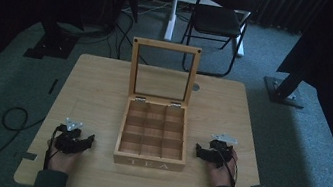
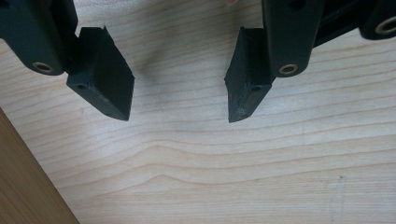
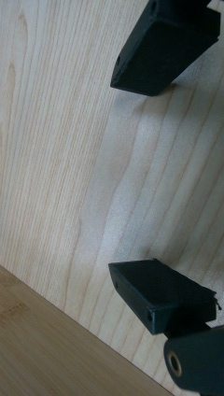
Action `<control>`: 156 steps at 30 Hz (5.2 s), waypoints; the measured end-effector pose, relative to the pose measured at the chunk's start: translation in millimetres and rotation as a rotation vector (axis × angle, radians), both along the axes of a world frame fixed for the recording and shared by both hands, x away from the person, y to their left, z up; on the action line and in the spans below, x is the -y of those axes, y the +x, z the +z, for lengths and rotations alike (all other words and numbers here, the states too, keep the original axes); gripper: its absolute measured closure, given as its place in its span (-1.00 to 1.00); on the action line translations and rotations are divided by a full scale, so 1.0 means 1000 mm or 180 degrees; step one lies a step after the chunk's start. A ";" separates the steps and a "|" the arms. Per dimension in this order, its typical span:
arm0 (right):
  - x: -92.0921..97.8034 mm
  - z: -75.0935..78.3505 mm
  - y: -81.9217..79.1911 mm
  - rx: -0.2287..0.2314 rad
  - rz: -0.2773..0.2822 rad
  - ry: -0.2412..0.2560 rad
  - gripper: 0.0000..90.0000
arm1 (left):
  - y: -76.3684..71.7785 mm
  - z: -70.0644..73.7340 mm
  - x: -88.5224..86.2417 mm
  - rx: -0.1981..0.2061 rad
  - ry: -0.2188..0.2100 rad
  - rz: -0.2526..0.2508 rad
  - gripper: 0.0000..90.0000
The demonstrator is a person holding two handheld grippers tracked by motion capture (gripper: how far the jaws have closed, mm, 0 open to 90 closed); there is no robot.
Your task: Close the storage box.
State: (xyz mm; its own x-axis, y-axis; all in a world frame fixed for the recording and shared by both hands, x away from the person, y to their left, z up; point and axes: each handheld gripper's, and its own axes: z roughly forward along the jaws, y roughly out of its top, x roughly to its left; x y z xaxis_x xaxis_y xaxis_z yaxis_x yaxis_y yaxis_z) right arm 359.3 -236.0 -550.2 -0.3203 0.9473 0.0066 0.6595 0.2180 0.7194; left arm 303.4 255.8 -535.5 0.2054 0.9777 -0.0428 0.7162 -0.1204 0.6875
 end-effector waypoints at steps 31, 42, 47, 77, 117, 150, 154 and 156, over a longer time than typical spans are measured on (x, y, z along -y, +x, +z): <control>-0.005 0.027 -0.008 -0.0051 0.0127 0.0027 0.09 | -0.001 -0.003 0.009 0.0029 0.0168 -0.0097 -0.22; -0.019 0.051 -0.010 0.0098 0.0349 -0.0060 0.08 | -0.001 -0.004 0.010 0.0047 0.0161 -0.0105 -0.24; -0.021 0.058 -0.005 0.0136 0.0385 0.0018 0.08 | -0.001 -0.004 0.010 0.0047 0.0161 -0.0103 -0.24; -0.032 0.100 0.019 0.0377 0.0418 0.0116 0.18 | -0.001 -0.004 0.010 0.0046 0.0162 -0.0087 -0.24; -0.039 0.127 0.069 0.0447 0.0402 0.0211 0.09 | -0.001 -0.004 0.010 0.0051 0.0161 -0.0085 -0.24; -0.059 0.135 0.113 0.0509 0.0611 0.0275 -0.03 | -0.001 -0.004 0.011 0.0056 0.0158 -0.0082 -0.25; -0.063 0.135 0.122 0.0456 0.0636 0.0313 -0.04 | -0.001 -0.004 0.010 0.0054 0.0159 -0.0084 -0.25; -0.064 0.135 0.124 0.0461 0.0647 0.0324 -0.04 | -0.001 -0.004 0.010 0.0054 0.0159 -0.0084 -0.25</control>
State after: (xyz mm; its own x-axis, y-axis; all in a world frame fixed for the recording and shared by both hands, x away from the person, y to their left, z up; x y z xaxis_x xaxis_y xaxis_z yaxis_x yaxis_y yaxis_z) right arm 483.7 -172.5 -415.2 -0.5084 0.8602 0.0387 0.4982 0.2572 0.8280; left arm 302.3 245.3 -539.5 0.2314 0.9728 0.0096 0.7006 -0.1735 0.6921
